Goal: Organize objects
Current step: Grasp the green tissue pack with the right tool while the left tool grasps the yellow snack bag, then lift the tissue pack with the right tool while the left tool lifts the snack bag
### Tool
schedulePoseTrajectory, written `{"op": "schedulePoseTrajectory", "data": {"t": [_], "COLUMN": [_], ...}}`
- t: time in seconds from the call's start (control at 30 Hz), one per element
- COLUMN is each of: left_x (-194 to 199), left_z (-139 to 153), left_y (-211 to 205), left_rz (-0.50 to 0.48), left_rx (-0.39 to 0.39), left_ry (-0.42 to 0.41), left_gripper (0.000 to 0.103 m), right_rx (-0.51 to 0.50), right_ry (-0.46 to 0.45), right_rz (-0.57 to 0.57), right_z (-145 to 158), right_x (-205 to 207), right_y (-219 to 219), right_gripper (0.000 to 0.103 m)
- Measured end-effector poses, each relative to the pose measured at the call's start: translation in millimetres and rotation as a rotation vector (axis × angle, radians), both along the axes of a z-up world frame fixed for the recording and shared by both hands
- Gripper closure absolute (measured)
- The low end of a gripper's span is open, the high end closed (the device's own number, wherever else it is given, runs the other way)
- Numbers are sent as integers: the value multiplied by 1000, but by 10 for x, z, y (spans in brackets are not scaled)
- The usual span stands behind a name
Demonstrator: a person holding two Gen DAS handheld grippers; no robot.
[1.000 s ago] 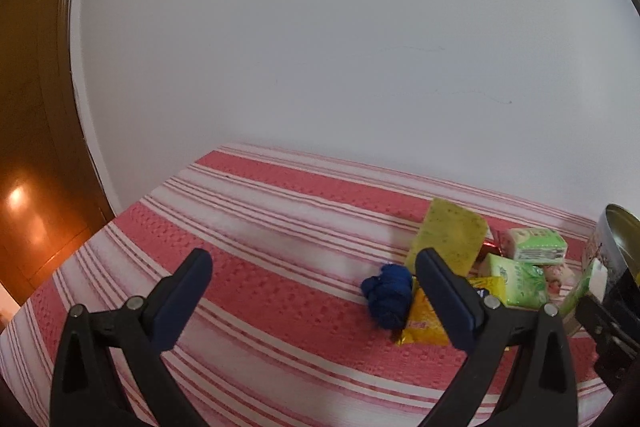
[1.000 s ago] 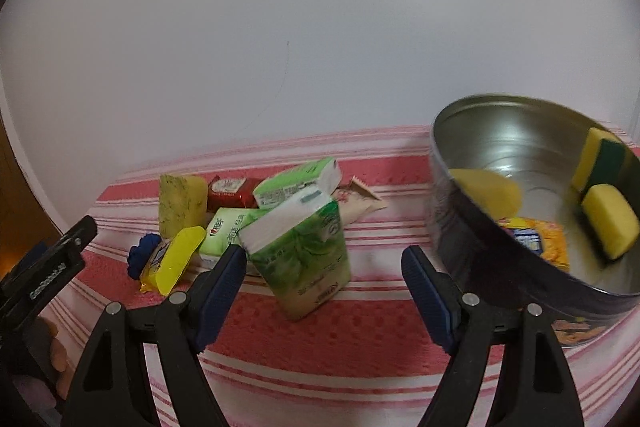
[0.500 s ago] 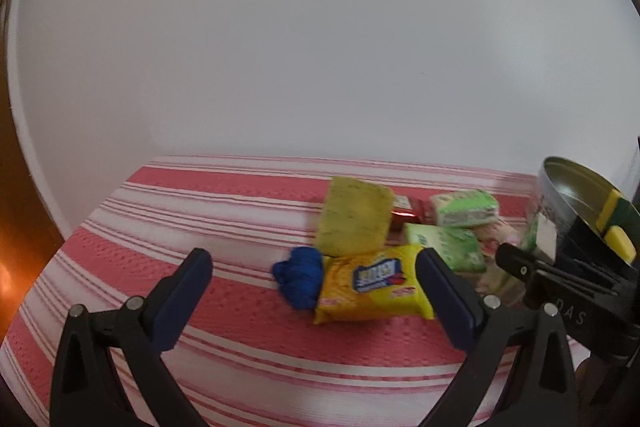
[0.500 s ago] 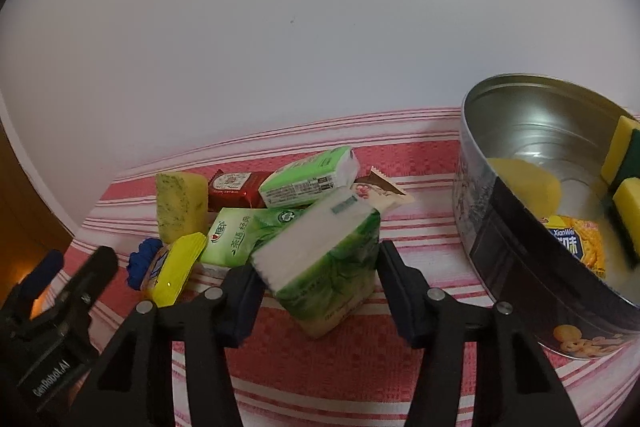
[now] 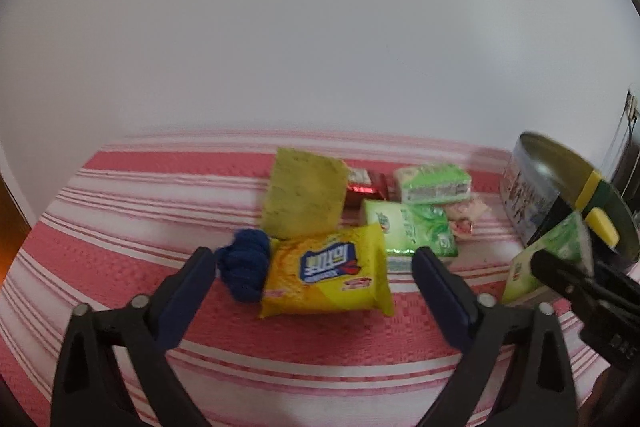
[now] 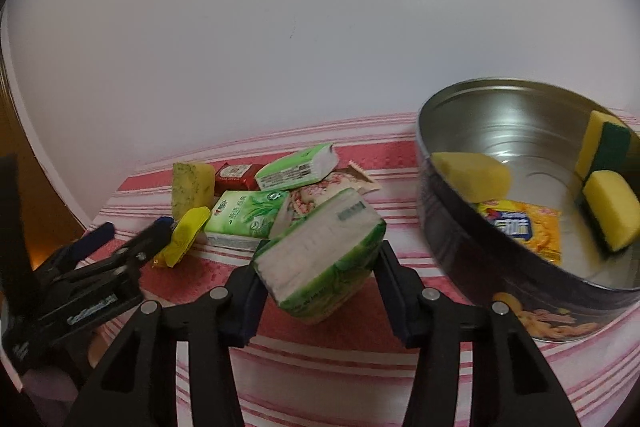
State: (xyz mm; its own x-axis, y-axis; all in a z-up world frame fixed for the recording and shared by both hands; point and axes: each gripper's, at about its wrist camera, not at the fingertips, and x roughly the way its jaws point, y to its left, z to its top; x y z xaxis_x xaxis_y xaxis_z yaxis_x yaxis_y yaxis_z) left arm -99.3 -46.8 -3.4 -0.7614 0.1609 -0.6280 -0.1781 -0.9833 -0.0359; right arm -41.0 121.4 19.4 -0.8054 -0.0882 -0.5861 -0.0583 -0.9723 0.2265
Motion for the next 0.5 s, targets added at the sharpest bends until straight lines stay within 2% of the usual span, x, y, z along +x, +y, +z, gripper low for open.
{"op": "schedulePoseTrajectory", "data": {"t": [0.07, 0.13, 0.27, 0.33, 0.37, 0.43, 0.5], "left_x": [-97, -210, -260, -254, -250, -240, -219], "left_z": [-67, -129, -143, -145, -136, -133, -125], "left_y": [87, 115, 116, 133, 115, 78, 8], "left_rz": [7, 19, 36, 26, 27, 2, -6], "left_rx": [-37, -35, -48, -49, -46, -12, 22], "left_ry": [-52, -106, -108, -104, -102, -105, -101], "left_gripper": [12, 15, 15, 19, 26, 49, 52], "right_rx": [5, 9, 10, 3, 3, 8, 7], "right_ry": [8, 10, 1, -2, -2, 0, 1], "right_rz": [6, 15, 17, 18, 17, 15, 18], "right_z": [43, 31, 12, -1, -6, -6, -6], "right_x": [77, 53, 32, 51, 47, 48, 48], "right_y": [59, 49, 34, 53, 47, 38, 38], "right_gripper": [50, 50, 50, 50, 50, 50, 50]}}
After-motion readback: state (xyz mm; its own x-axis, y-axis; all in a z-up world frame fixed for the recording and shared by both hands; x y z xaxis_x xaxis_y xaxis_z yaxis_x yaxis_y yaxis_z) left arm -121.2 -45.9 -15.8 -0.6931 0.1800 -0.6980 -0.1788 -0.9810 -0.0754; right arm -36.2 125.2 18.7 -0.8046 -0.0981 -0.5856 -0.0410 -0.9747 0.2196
